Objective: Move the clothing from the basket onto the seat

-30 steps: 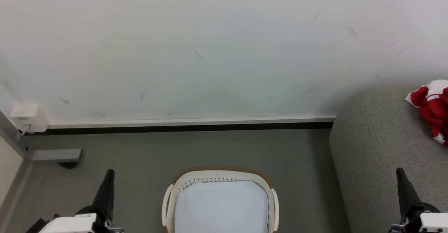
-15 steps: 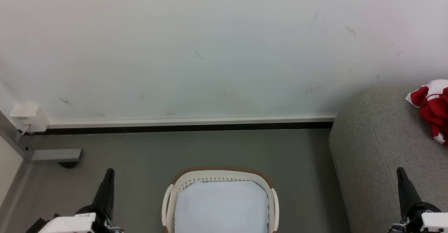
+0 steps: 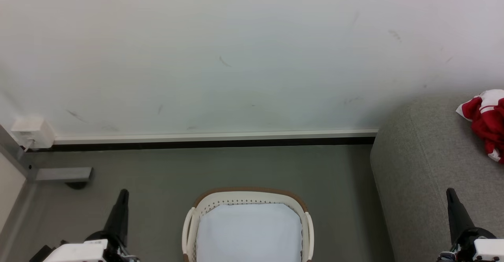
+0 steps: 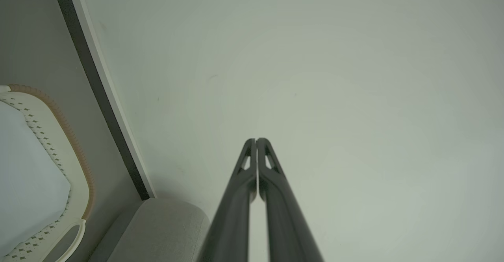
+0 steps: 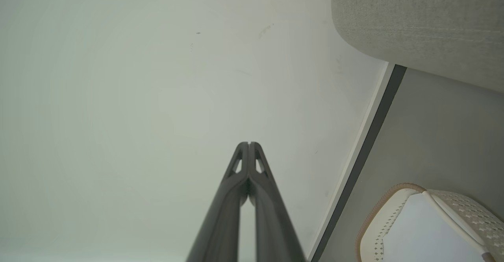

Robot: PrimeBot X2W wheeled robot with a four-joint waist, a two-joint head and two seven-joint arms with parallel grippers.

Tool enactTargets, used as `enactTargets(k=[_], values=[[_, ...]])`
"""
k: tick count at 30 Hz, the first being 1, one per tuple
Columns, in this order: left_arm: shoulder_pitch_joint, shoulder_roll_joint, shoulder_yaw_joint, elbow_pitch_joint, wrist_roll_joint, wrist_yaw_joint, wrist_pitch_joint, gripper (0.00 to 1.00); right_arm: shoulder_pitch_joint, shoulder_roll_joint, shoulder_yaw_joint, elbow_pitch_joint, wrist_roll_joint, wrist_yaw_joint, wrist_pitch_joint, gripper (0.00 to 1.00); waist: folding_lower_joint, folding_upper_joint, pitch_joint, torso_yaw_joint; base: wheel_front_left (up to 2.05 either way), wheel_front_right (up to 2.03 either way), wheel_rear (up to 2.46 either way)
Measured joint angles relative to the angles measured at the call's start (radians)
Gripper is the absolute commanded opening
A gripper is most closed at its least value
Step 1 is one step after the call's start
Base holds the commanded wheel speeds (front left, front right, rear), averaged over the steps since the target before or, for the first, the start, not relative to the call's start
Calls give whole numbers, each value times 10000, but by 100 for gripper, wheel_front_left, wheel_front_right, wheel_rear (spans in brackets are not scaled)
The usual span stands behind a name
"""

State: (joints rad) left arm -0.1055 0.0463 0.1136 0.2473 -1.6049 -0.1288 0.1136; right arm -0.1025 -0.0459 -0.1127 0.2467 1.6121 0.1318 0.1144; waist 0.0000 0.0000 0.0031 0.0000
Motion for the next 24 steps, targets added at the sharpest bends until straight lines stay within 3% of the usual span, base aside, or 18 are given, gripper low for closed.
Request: enactTargets(k=[24], values=[[-1, 0, 0, -2, 0, 0, 0, 0, -1, 0, 0, -2, 0, 0, 0, 0, 0, 0, 0, 0, 0, 0, 0]])
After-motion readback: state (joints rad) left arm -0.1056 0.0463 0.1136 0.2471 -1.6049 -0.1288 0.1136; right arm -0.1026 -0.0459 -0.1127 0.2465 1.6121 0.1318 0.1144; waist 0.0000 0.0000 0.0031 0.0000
